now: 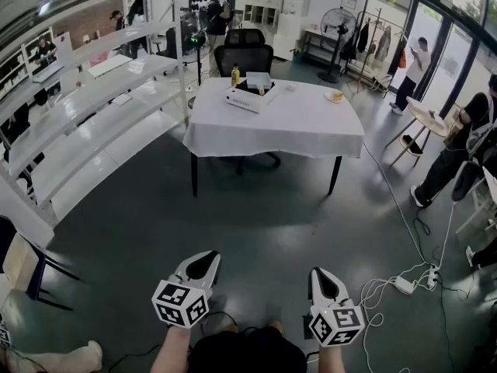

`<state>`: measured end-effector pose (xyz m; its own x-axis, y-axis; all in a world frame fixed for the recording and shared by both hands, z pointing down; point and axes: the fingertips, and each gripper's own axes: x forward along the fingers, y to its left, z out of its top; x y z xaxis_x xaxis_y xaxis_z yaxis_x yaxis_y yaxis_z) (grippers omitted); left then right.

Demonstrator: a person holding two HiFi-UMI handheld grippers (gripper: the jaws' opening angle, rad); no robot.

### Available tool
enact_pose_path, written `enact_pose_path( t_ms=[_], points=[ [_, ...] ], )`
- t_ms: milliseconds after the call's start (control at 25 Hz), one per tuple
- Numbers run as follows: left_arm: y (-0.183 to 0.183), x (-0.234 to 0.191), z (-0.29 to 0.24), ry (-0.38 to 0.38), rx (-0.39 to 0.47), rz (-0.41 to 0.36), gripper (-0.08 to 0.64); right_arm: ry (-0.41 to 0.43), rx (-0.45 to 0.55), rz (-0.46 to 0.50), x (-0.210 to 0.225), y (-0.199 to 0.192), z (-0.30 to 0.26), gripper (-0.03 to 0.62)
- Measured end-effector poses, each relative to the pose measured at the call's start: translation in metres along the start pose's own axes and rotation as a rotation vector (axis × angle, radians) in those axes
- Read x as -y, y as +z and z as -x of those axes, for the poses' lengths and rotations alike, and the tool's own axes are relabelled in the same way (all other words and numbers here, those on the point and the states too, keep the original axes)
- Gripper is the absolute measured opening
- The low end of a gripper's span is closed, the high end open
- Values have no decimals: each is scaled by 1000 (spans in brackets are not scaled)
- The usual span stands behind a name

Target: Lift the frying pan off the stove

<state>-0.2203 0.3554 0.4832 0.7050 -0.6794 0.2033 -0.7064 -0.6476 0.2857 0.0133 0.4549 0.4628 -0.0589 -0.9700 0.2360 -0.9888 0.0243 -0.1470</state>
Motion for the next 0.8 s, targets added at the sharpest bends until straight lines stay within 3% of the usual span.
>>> enact_pose_path(
  t_ms=[520,800],
  points=[
    [-11,-10,12,-42,-28,-16,80,-29,20,-7,-29,-16,-7,5],
    [3,-13,15,-64,6,-46,81,-12,4,1,-42,-20,-16,5]
  ],
)
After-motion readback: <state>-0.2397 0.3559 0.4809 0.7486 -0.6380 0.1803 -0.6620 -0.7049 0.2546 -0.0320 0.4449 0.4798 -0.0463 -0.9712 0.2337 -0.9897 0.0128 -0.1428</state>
